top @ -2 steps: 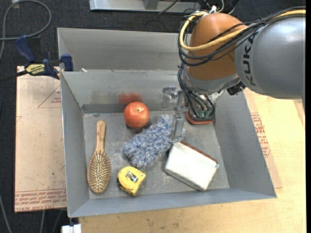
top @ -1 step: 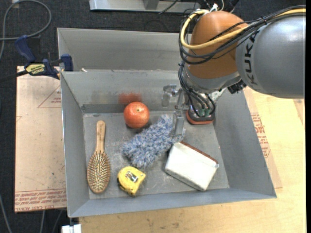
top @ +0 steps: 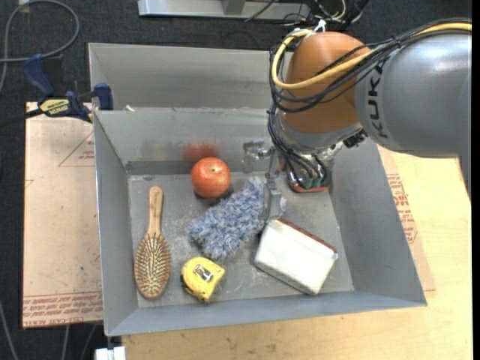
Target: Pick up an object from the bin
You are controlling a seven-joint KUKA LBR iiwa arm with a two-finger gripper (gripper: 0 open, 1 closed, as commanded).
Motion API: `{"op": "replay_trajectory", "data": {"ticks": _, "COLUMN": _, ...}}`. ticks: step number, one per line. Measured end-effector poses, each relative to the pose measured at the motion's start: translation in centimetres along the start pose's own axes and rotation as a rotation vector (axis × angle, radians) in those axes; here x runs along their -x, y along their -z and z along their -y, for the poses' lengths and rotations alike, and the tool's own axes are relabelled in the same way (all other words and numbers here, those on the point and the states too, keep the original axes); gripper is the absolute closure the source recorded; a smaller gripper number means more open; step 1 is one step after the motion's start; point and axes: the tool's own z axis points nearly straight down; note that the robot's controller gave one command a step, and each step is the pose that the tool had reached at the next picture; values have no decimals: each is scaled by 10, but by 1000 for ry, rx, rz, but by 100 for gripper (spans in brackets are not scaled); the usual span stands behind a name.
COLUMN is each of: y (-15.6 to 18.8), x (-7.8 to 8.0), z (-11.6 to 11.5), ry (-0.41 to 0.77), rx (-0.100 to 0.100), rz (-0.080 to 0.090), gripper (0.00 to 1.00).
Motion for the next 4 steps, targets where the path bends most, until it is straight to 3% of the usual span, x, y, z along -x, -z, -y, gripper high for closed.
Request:
{"op": "replay_trajectory", "data": {"ticks": 1, "y": -21, "x": -12, "z": -12, "ry": 253, "rx": 2, "rz": -4, "gripper": 0}}
{"op": "replay_trajectory", "data": {"ticks": 3, "y": -95, "x": -3, "z": -13, "ry": 576, "rx": 2, "rz": 0, "gripper": 0}}
{"op": "replay_trajectory", "data": {"ticks": 4, "y": -117, "x": 3, "z": -13, "ry": 706, "rx": 2, "rz": 7, "gripper": 100}}
